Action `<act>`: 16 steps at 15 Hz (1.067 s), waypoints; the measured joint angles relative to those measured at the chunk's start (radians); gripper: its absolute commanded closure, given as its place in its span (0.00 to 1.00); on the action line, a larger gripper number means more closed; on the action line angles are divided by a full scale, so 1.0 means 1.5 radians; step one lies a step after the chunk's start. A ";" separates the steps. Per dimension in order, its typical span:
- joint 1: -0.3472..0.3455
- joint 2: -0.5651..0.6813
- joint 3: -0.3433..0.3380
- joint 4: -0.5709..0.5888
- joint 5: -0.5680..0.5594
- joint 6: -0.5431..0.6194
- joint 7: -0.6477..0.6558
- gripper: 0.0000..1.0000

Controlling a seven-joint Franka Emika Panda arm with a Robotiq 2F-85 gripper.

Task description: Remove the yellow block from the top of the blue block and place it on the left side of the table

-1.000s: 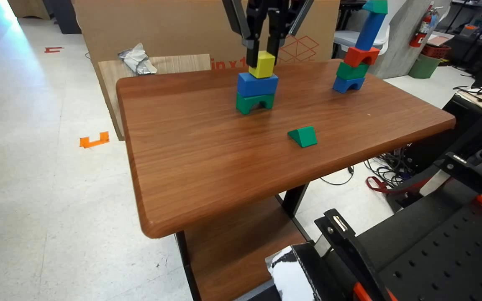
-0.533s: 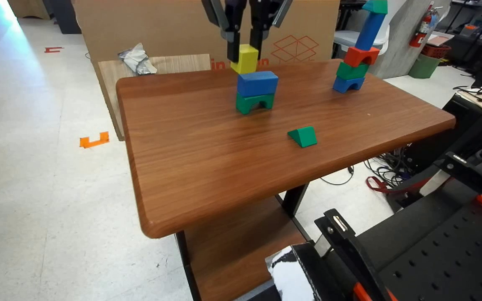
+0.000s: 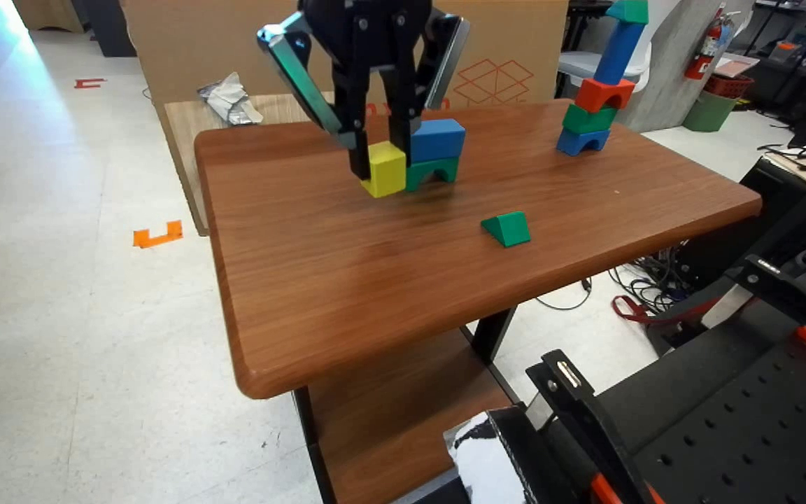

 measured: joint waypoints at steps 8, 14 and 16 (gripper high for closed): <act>0.003 0.042 0.000 0.002 0.000 -0.021 0.000 0.40; 0.012 0.044 0.001 -0.002 0.000 -0.010 0.000 0.00; 0.014 0.029 0.004 -0.007 0.001 -0.005 0.000 0.00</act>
